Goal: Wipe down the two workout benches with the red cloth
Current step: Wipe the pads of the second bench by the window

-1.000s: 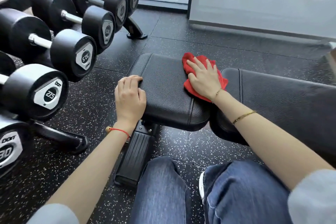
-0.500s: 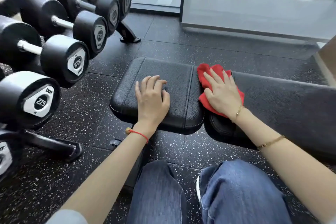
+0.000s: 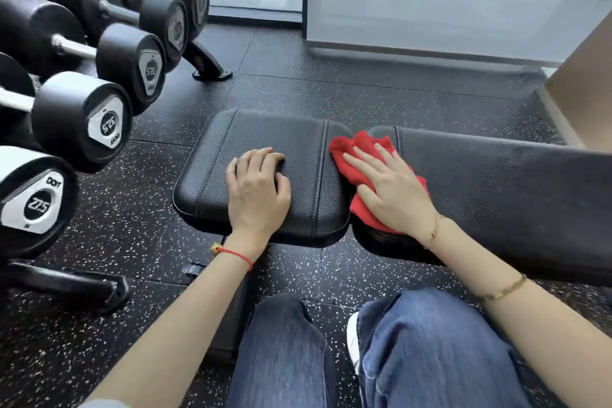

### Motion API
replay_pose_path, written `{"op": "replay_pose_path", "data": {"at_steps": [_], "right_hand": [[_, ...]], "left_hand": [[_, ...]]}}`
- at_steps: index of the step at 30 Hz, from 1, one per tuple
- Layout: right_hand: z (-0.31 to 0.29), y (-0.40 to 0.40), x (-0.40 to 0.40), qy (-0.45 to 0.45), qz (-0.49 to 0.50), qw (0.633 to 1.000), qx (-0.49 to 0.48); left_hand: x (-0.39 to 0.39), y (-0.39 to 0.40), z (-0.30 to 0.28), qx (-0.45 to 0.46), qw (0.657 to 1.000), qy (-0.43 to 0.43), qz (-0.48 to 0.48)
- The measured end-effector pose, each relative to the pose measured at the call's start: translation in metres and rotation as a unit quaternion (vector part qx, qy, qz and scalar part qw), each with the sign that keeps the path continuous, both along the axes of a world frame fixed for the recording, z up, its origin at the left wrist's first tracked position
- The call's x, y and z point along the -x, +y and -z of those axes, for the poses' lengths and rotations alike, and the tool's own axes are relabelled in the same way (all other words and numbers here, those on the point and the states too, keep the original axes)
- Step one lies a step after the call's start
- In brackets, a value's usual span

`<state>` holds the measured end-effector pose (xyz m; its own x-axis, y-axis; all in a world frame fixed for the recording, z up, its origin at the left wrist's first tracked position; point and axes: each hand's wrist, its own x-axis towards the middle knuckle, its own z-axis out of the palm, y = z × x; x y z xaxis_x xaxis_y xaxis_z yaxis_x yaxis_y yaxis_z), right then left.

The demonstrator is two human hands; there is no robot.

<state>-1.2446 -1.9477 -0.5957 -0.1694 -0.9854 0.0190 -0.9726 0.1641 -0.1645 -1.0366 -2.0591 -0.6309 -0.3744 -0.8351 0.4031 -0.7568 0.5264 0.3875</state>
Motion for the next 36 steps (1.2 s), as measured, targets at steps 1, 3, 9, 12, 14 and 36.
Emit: {"op": "replay_pose_path", "data": {"at_steps": [1, 3, 9, 12, 14, 36], "right_hand": [[0.0, -0.007, 0.007, 0.003, 0.028, 1.0, 0.001], [-0.001, -0.028, 0.019, 0.01, 0.086, 0.996, 0.0], [-0.004, -0.067, 0.008, 0.012, 0.073, 0.997, -0.029], [-0.003, -0.042, -0.006, 0.007, 0.015, 1.0, -0.001], [-0.002, -0.018, -0.009, 0.005, -0.028, 1.0, 0.012], [-0.003, 0.016, 0.01, -0.045, 0.049, 0.997, 0.038]], "left_hand": [[0.0, 0.001, 0.0, -0.001, 1.0, -0.001, 0.0], [0.001, 0.001, -0.001, -0.003, 1.0, -0.003, 0.0], [0.0, 0.001, 0.0, -0.005, 1.0, -0.006, -0.003], [0.0, 0.001, 0.0, -0.004, 1.0, -0.005, -0.004], [0.0, 0.002, -0.001, -0.002, 1.0, -0.002, -0.001], [0.035, 0.026, -0.019, 0.007, 0.998, 0.018, 0.065]]}}
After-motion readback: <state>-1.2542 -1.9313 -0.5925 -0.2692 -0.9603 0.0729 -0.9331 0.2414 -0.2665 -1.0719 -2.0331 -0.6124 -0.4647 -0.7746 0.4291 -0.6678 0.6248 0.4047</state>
